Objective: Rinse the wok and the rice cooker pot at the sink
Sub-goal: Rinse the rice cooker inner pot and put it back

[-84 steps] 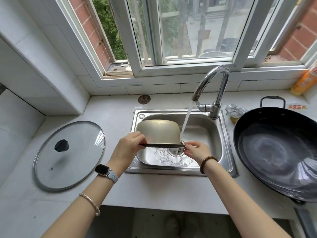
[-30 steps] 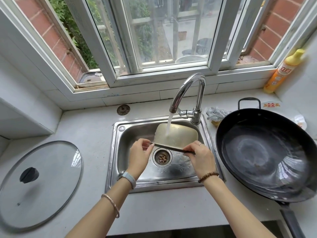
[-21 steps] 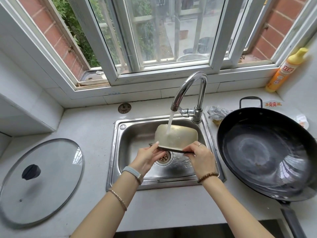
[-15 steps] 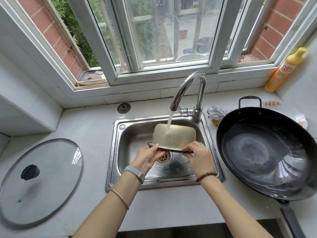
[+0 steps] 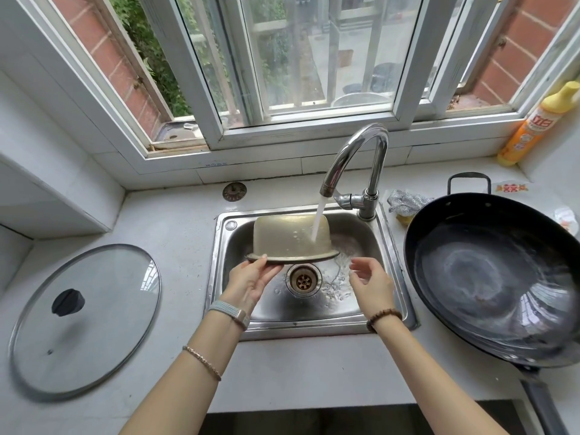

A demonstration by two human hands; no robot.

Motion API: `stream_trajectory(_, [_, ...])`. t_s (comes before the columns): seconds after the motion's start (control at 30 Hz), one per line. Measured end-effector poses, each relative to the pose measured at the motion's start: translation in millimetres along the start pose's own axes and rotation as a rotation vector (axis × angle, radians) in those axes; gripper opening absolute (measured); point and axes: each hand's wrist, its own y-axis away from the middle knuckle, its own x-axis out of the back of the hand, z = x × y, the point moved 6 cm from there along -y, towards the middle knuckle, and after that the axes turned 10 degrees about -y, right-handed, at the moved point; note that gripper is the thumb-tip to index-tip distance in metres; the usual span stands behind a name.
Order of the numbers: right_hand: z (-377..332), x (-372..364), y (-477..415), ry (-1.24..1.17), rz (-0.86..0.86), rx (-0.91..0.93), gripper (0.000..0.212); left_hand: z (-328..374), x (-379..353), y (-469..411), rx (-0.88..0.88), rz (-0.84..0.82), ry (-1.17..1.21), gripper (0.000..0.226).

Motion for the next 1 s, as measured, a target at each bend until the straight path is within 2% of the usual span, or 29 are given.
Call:
stream_trajectory(0.1, [5,-8,0,-0.005,-0.018,-0.049,0.021,2,12,0,-0.007,0.028,0.037,0.042])
stream_trajectory(0.27, [5,-18,2,-0.01,-0.031,-0.08,0.019,3,26,7,-0.007,0.008,0.043,0.02])
stream_trajectory(0.43, [10,-25,4,-0.049,-0.058,-0.131,0.019,4,39,10,0.005,0.014,0.036,0.024])
stream_trajectory(0.6, [26,-32,6,-0.126,-0.064,-0.239,0.016,3,44,18,0.02,-0.004,-0.018,0.015])
stream_trajectory(0.67, [32,-34,6,-0.187,-0.065,-0.329,0.021,-1,43,21,0.027,-0.025,-0.033,0.01])
stream_trajectory(0.73, [33,-38,10,-0.307,-0.085,-0.436,0.026,-6,42,22,0.039,-0.032,-0.043,0.016])
stream_trajectory(0.87, [23,-42,23,-0.576,-0.105,-0.616,0.015,-15,39,24,0.058,-0.033,-0.049,0.023])
stream_trajectory(1.0, [23,-39,32,-0.695,-0.112,-0.711,0.01,-23,28,25,0.069,-0.05,-0.067,0.016])
